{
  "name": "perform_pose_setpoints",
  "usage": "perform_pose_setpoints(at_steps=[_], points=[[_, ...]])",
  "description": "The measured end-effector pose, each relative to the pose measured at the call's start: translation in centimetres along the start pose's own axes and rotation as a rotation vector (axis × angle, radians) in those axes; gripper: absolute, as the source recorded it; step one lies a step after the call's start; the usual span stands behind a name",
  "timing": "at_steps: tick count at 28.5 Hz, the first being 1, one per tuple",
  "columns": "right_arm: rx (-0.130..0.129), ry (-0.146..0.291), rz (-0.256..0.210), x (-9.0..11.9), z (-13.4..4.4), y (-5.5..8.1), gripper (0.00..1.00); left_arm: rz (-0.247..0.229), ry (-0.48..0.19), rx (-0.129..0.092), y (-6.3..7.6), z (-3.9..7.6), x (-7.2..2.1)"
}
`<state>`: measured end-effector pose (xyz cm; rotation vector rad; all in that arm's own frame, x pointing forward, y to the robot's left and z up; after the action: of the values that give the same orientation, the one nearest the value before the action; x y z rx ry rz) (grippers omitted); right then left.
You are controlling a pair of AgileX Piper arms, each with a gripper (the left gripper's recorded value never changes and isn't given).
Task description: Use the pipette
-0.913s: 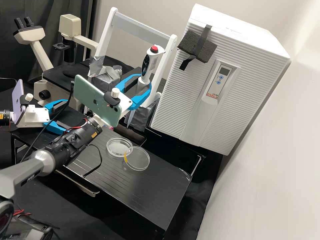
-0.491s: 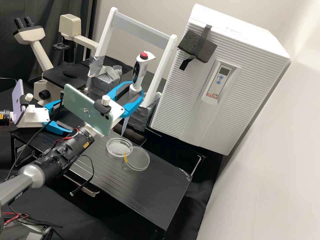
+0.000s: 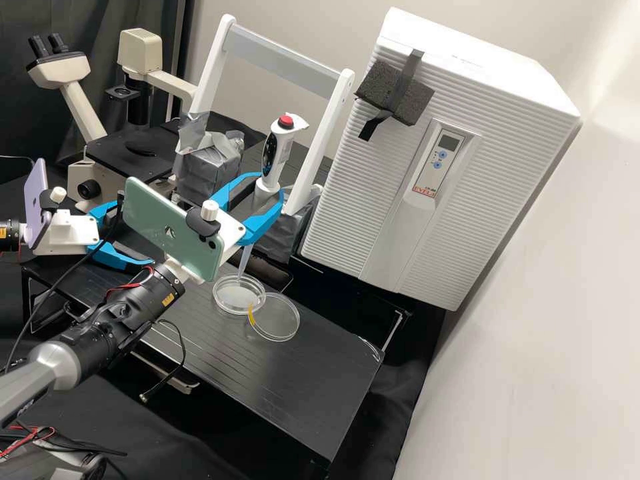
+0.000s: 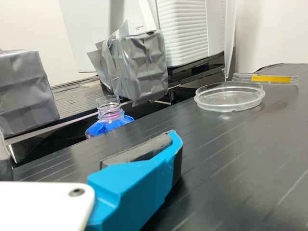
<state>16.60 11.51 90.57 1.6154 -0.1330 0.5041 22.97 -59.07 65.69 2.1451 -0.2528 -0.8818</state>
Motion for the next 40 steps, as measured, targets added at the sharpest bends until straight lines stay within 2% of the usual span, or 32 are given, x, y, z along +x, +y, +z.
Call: perform_pose_setpoints(at_steps=[9, 15, 19, 23, 24, 28, 29, 32, 34, 36, 40], points=[[0.002, 0.002, -0.003, 0.0, 0.0, -0.1, 0.0, 0.003, -0.011, 0.001, 0.0, 0.3, -0.01], [0.02, 0.032, -0.02, 0.5, -0.9, -0.2, 0.0, 0.004, -0.012, 0.001, 0.0, 0.3, -0.01], [0.051, 0.093, -0.024, 1.5, -2.8, 0.0, 0.0, 0.014, -0.013, 0.0, 0.4, 0.4, -0.11], [0.045, 0.154, -0.034, 2.4, -4.6, 0.0, 0.0, 0.047, -0.014, 0.0, 1.4, 0.3, -0.45], [0.039, 0.179, -0.041, 2.8, -5.4, -0.2, 0.0, 0.064, -0.017, 0.001, 2.0, 0.2, -0.64], [0.017, 0.23, -0.046, 4.0, -7.3, -0.4, 0.0, 0.109, -0.018, 0.014, 3.8, -0.1, -0.78], [0.01, 0.246, -0.049, 4.6, -8.0, -0.5, 0.0, 0.135, -0.012, 0.014, 4.7, -0.3, -0.7], [-0.021, 0.27, -0.044, 5.9, -9.3, -0.7, 0.0, 0.177, -0.001, 0.015, 6.0, -0.6, -0.48], [-0.041, 0.277, -0.047, 6.9, -9.9, -1.1, 0.0, 0.2, 0.007, 0.016, 6.9, -0.8, -0.28], [-0.074, 0.277, -0.057, 8.2, -10.8, -1.7, 0.0, 0.21, 0.008, 0.027, 7.8, -1.0, -0.08], [-0.107, 0.265, -0.089, 10.3, -11.5, -3.0, 0.0, 0.226, 0.026, 0.03, 8.9, -1.6, 0.15]])
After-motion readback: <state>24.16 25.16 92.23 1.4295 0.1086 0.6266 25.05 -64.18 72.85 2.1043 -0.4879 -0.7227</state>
